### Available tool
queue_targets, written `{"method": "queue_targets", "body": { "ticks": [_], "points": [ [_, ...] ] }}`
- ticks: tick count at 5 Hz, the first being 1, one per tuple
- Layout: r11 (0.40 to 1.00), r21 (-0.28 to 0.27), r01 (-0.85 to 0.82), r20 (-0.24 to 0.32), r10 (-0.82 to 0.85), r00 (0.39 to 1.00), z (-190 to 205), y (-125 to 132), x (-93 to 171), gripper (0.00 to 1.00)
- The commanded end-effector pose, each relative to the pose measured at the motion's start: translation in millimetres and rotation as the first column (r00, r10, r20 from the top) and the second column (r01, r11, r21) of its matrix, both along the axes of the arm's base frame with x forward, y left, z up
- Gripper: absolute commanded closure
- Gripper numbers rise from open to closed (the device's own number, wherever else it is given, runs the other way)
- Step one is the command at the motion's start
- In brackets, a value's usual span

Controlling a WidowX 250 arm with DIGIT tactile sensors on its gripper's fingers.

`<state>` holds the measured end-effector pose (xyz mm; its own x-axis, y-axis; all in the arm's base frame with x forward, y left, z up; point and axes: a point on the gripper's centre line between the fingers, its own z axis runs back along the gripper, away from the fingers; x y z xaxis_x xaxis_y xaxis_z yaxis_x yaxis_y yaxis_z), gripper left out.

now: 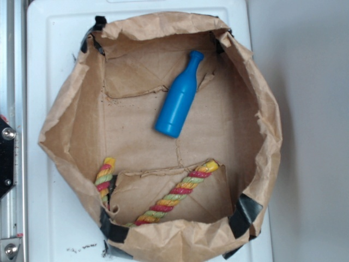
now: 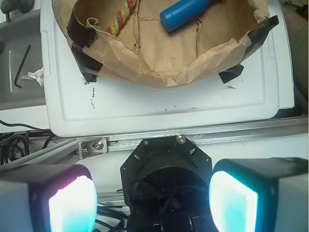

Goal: Grab the multicolored rope.

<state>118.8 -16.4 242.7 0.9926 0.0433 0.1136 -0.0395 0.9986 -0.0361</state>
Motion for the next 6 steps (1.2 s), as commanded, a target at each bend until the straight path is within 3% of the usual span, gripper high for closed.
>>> {"method": "queue_targets", "body": {
  "ticks": [1,2,3,4,5,6],
  "points": [
    [1.000,0.000,0.000,0.000,0.000,1.000,0,0,0,0.00],
    [0.996,-0.005,-0.089,-0.042,0.089,0.995,-13,-34,36,0.00],
    [0.981,0.028,-0.192,-0.068,0.193,0.979,-32,-48,81,0.00],
    [0.945,-0.083,-0.315,-0.007,0.316,0.949,-57,-43,125,0.00],
    [0.914,-0.142,-0.380,0.037,0.389,0.921,-72,-30,152,0.00],
    [0.909,-0.233,-0.347,0.038,0.365,0.930,-71,-7,165,0.00]
  ]
}}
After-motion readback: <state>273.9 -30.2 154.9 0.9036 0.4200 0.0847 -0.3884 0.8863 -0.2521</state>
